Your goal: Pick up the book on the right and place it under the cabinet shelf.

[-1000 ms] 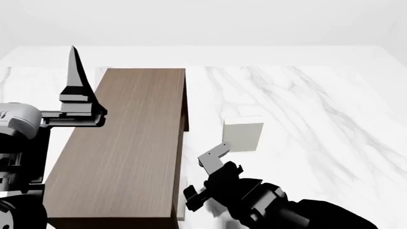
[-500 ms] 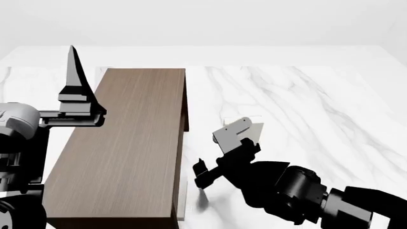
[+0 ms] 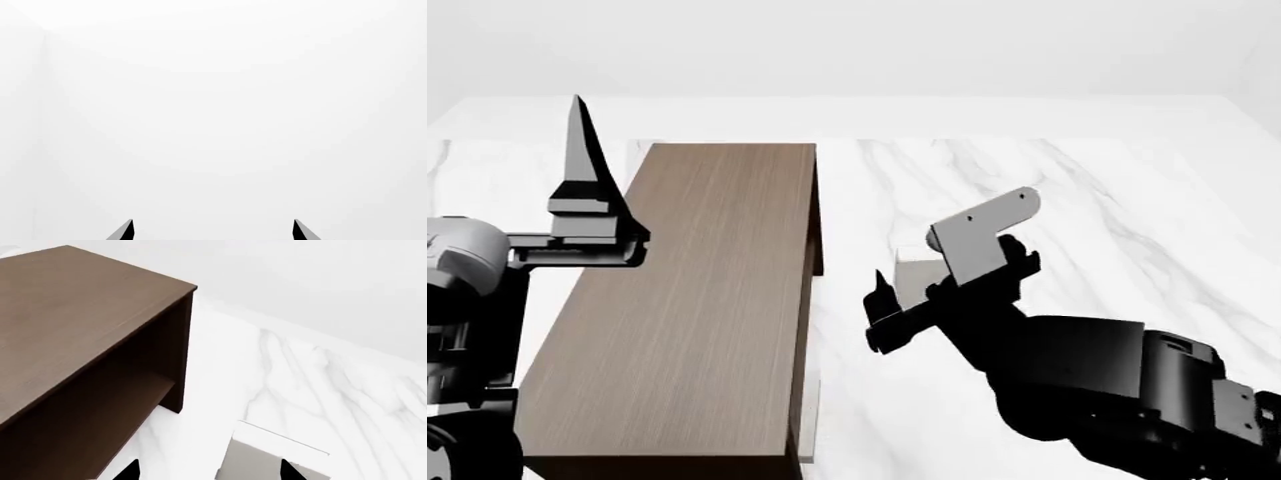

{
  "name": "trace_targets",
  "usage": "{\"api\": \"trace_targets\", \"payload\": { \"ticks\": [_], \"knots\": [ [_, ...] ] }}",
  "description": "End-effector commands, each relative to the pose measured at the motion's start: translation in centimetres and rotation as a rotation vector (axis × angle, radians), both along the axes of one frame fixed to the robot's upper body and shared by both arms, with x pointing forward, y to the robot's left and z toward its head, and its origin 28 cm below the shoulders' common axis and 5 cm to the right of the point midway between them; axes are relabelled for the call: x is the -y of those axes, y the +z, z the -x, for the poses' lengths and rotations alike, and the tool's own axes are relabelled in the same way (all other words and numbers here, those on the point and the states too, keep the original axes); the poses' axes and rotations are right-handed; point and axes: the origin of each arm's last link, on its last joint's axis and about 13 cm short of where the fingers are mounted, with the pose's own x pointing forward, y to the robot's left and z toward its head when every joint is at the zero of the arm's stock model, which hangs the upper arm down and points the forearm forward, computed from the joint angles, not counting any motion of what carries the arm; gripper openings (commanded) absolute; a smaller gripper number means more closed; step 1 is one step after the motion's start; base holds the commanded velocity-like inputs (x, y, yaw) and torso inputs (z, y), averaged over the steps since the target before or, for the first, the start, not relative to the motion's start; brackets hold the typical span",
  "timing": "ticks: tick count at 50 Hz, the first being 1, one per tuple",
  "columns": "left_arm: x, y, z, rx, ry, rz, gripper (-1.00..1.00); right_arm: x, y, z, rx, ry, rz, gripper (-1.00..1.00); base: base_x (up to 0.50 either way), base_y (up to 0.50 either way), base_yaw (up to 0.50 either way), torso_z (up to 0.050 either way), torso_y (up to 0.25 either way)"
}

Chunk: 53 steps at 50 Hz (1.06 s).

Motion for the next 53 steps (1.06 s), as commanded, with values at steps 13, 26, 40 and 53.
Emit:
{"api": "trace_targets", "payload": {
  "ticks": [13, 26, 40, 53],
  "knots": [
    [0.4, 0.0, 0.3, 0.0, 0.024, -0.051, 1.0, 1.4, 4.0, 7.2, 0.358, -0.075, -0.186, 1.0, 0.0, 0.0, 0.0, 0.0, 0.0],
    [0.6, 0.4, 0.6, 0.024, 0.043, -0.04, 1.0, 2.2, 5.0, 10.6, 0.488, -0.137, -0.244, 1.0, 0.0, 0.0, 0.0, 0.0, 0.0],
    [0.4, 1.3, 1.6, 0.072, 0.044, 0.021, 1.0, 3.1, 6.4, 13.0, 0.606, -0.204, -0.322, 1.0, 0.0, 0.0, 0.0, 0.0, 0.0],
    [0.5, 1.5, 2.0, 0.09, 0.033, 0.03, 1.0, 3.5, 6.9, 14.2, 0.701, -0.201, -0.391, 1.0, 0.0, 0.0, 0.0, 0.0, 0.0]
  ]
}}
